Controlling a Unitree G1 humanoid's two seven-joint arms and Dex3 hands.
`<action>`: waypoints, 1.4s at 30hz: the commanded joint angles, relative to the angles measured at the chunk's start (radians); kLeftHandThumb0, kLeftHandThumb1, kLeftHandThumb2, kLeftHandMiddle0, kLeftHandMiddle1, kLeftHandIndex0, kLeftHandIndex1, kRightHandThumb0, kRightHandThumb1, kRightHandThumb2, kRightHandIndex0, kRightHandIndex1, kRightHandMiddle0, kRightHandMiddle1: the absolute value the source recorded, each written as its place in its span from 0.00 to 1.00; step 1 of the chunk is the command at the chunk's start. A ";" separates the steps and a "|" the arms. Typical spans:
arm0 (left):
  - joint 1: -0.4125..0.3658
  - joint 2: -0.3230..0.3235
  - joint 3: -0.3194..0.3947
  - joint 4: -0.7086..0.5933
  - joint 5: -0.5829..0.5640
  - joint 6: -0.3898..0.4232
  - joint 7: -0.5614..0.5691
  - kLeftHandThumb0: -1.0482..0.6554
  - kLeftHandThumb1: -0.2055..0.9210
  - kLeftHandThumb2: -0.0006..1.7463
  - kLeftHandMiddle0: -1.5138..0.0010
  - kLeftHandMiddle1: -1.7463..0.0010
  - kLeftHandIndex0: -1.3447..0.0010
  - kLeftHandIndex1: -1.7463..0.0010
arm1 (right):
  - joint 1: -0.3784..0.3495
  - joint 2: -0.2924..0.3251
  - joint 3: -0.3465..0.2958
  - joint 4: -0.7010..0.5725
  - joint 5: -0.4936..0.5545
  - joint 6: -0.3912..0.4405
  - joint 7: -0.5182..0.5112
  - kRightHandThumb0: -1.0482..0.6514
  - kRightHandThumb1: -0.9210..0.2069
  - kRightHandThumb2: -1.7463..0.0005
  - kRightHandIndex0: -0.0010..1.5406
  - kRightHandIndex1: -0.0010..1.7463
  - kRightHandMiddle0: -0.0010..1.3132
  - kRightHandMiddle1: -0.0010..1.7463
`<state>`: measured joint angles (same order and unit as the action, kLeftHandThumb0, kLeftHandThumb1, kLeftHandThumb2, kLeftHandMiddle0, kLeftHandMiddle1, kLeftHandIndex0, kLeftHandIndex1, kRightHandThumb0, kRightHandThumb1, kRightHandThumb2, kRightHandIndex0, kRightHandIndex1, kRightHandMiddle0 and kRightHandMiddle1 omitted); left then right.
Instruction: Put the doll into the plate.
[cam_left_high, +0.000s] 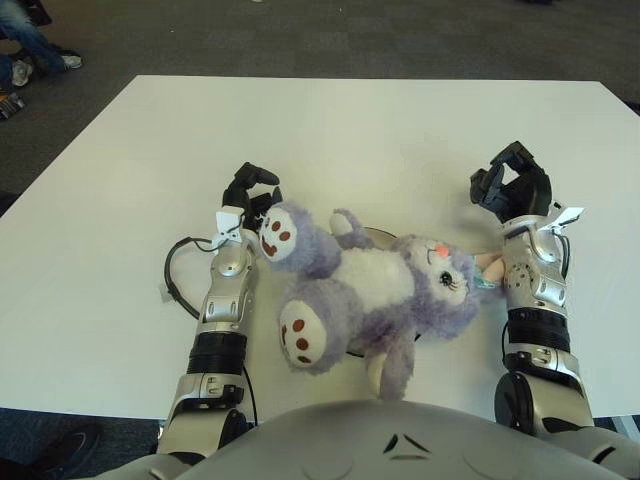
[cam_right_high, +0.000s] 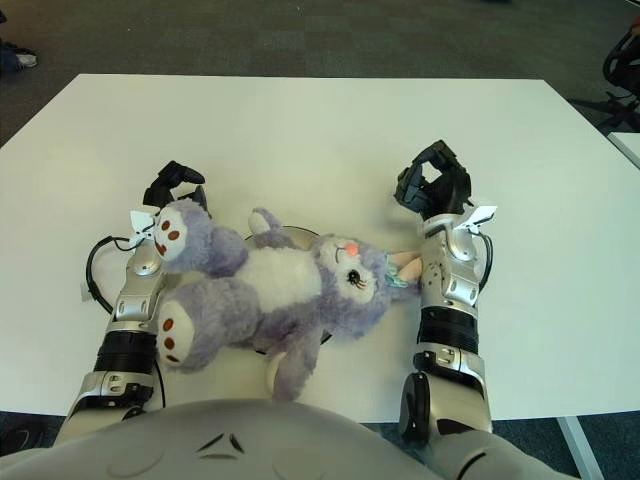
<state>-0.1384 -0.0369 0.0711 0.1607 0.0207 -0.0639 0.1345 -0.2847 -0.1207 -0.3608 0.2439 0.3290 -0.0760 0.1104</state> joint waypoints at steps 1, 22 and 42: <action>0.051 -0.009 -0.001 0.038 0.009 0.034 0.017 0.35 0.53 0.70 0.19 0.00 0.59 0.00 | -0.002 -0.011 -0.018 -0.024 0.007 -0.031 -0.012 0.31 0.62 0.18 0.78 1.00 0.53 1.00; 0.053 -0.007 -0.004 0.038 0.011 0.036 0.016 0.35 0.53 0.70 0.19 0.00 0.59 0.00 | -0.045 -0.089 -0.066 -0.009 -0.020 -0.092 -0.046 0.30 0.66 0.15 0.83 1.00 0.56 1.00; 0.058 -0.015 -0.003 0.027 0.011 0.044 0.025 0.35 0.52 0.70 0.18 0.00 0.58 0.00 | -0.058 -0.157 -0.124 -0.037 -0.006 -0.102 -0.081 0.30 0.67 0.14 0.84 1.00 0.56 1.00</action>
<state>-0.1336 -0.0437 0.0673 0.1524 0.0304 -0.0527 0.1527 -0.3243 -0.2575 -0.4668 0.2243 0.3073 -0.1709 0.0384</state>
